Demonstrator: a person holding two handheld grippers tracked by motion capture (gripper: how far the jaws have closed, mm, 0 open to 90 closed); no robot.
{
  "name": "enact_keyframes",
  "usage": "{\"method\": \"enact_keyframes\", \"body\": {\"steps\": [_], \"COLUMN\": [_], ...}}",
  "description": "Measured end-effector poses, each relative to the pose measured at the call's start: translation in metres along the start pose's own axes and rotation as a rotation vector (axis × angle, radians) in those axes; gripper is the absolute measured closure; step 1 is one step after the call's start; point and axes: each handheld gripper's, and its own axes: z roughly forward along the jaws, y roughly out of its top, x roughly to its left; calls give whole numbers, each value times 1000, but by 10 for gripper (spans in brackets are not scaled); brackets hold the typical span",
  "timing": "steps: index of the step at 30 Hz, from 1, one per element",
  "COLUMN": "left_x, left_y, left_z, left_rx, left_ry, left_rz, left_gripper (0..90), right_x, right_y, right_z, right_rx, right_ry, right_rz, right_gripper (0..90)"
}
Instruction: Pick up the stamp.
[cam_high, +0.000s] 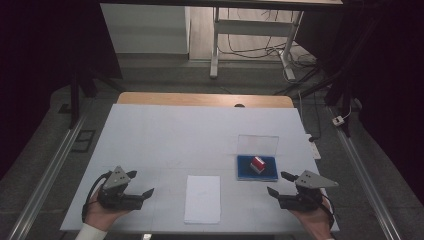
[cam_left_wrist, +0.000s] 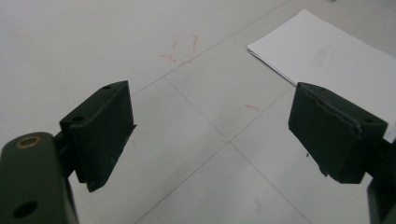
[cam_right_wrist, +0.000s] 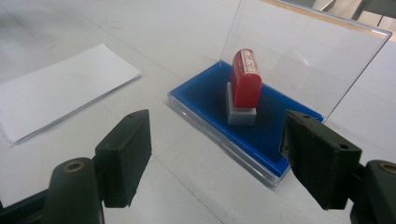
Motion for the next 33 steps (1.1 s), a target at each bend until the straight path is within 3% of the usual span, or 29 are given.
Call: {"method": "enact_keyframes", "body": {"steps": [11, 24, 28, 33], "left_x": [1, 3, 2, 2], "left_y": [-1, -3, -2, -2], "left_z": [2, 1, 3, 4], "left_rx": [1, 0, 14, 18], "left_ry": [8, 11, 15, 13], "left_rz": [0, -14, -13, -15], "left_gripper": [154, 156, 161, 164], "right_x": [-4, -9, -11, -14], "right_y": [13, 41, 47, 53], "right_z": [4, 21, 25, 34], "right_rx": [22, 55, 93, 134], "right_ry": [13, 21, 51, 45], "right_rz": [14, 14, 9, 16], "right_gripper": [261, 260, 265, 270]}}
